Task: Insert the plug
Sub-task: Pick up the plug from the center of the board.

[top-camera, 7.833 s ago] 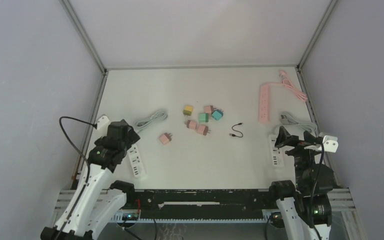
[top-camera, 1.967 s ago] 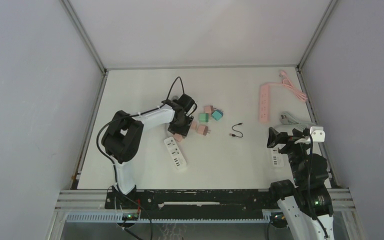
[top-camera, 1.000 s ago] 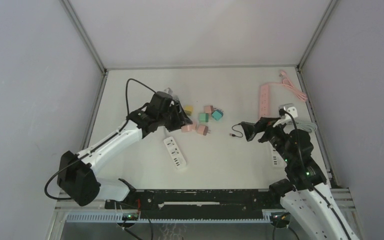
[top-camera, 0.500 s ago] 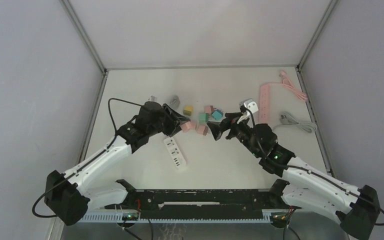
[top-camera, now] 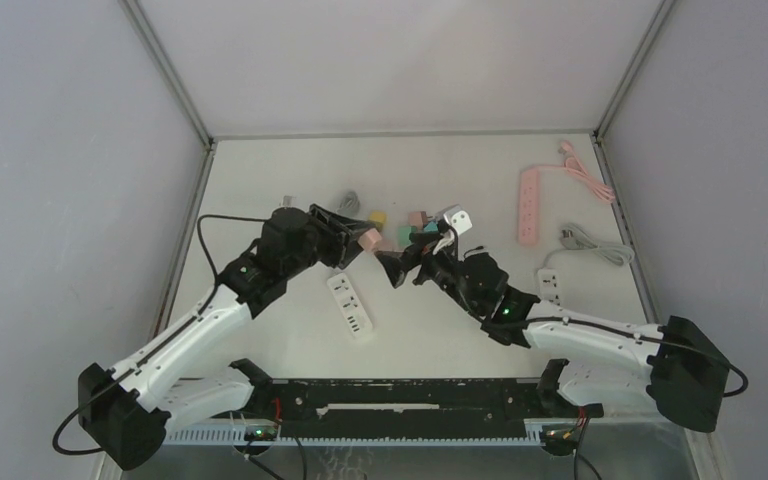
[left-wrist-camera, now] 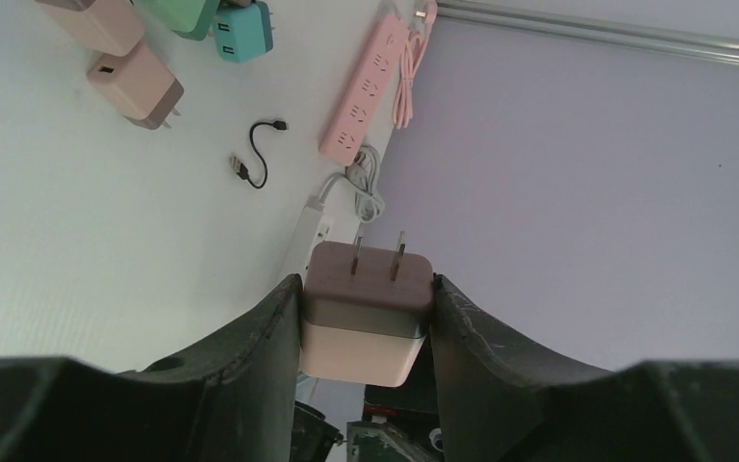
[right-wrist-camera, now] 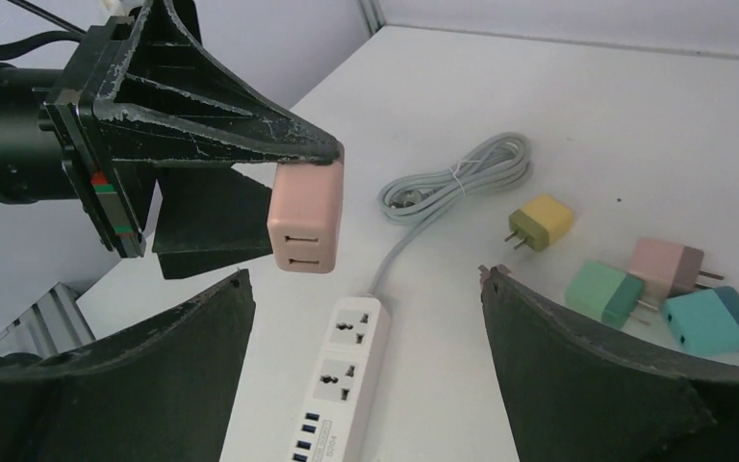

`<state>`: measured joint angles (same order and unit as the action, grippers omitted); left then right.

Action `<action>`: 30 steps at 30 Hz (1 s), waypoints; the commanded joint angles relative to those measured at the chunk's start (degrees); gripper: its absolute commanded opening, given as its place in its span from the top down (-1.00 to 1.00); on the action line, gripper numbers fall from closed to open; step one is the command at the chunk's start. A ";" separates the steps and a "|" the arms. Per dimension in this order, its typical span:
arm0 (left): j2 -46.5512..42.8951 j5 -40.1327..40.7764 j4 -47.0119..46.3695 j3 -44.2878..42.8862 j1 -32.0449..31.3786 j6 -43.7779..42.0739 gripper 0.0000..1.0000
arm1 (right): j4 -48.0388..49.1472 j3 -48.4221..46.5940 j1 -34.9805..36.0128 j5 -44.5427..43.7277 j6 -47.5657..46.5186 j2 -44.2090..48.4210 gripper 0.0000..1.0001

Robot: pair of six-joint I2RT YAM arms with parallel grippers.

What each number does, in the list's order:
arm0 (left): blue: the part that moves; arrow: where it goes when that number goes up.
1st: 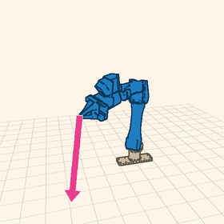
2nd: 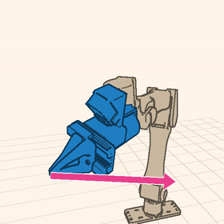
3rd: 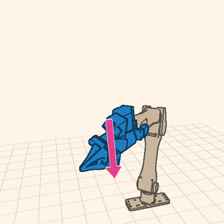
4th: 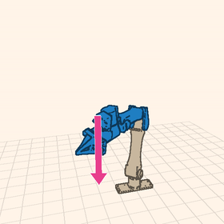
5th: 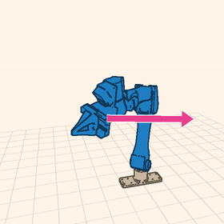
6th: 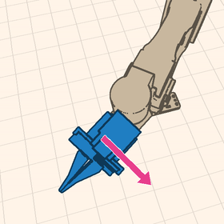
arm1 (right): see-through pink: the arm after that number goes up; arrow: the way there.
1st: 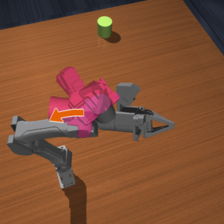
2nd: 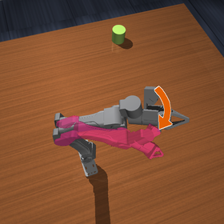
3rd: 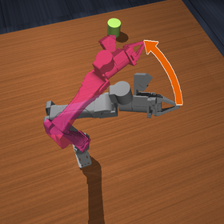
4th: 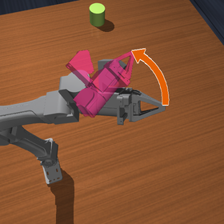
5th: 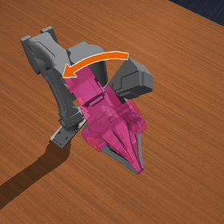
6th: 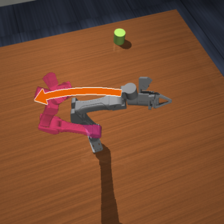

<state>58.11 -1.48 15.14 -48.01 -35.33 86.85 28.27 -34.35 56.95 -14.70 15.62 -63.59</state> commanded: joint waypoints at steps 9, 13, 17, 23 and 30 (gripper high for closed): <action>-1.86 -0.01 -3.93 2.22 -0.09 7.16 0.99 | 13.39 -8.19 3.84 -5.36 -3.23 -9.95 -0.66; -2.37 1.06 -3.93 2.27 -0.09 7.76 0.99 | 14.76 -9.38 5.37 -9.09 -4.97 -12.21 -0.55; -2.51 0.44 -5.29 3.50 -0.17 9.38 0.99 | 15.77 -9.41 6.81 -12.46 -6.08 -13.59 -0.44; -2.67 -0.36 -6.74 4.40 -0.18 10.87 0.99 | 16.02 -9.35 7.07 -12.66 -5.47 -14.91 -0.30; -3.16 -0.53 -7.90 4.85 -0.18 11.46 1.00 | 15.52 -9.39 6.95 -12.04 -5.10 -15.66 -0.18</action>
<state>56.86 -0.84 11.31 -43.81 -35.35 97.03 40.99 -41.65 63.48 -26.55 10.68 -79.20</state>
